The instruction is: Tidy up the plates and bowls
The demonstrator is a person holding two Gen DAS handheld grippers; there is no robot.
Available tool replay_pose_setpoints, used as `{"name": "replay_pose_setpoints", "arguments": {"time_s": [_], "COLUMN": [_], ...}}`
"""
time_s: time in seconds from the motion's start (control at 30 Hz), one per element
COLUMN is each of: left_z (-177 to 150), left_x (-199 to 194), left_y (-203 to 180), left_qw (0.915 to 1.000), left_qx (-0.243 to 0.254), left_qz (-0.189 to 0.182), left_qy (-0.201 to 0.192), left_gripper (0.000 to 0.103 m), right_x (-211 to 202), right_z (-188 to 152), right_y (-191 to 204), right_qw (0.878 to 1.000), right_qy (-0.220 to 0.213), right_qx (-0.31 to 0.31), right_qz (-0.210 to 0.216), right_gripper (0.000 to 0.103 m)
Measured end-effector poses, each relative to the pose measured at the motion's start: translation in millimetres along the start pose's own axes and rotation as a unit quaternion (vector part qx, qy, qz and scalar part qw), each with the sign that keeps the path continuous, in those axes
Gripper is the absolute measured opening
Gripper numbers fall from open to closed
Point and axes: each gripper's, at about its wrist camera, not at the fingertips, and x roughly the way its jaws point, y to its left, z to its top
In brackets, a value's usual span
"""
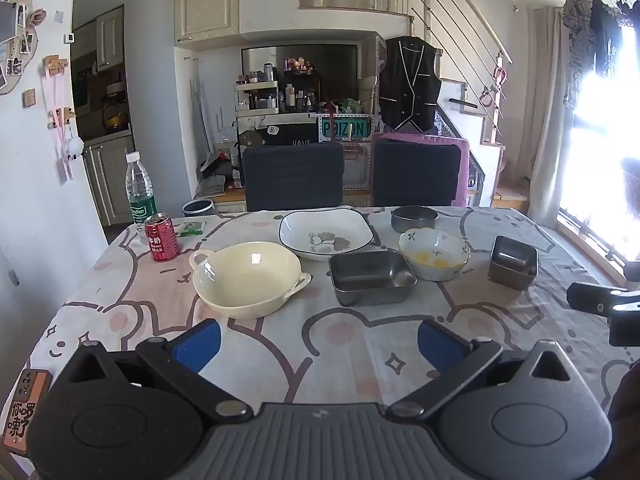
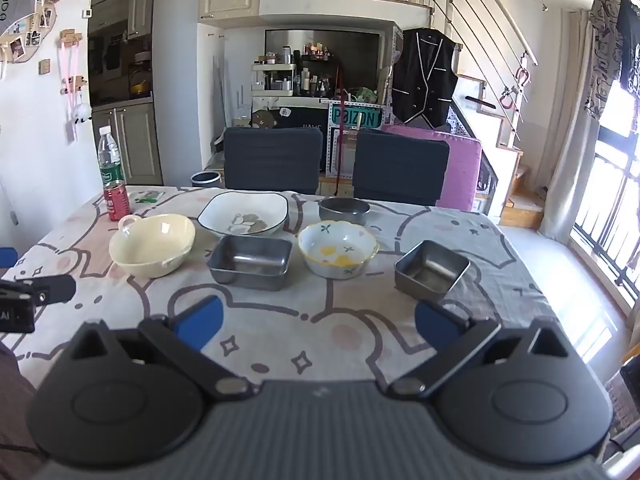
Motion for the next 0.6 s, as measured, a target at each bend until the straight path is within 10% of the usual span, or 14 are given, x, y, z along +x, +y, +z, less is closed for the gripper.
{"name": "replay_pose_setpoints", "arguments": {"time_s": [0.6], "left_z": [0.0], "left_x": [0.0], "left_y": [0.0], "left_qw": [1.0000], "left_qx": [-0.003], "left_qz": [-0.003], "left_qy": [-0.002], "left_gripper": [0.103], "right_x": [-0.7], "right_z": [0.0], "right_y": [0.1], "right_qw": [1.000], "right_qy": [-0.001], "right_qx": [-0.001], "right_qz": [-0.001], "right_gripper": [0.103]}}
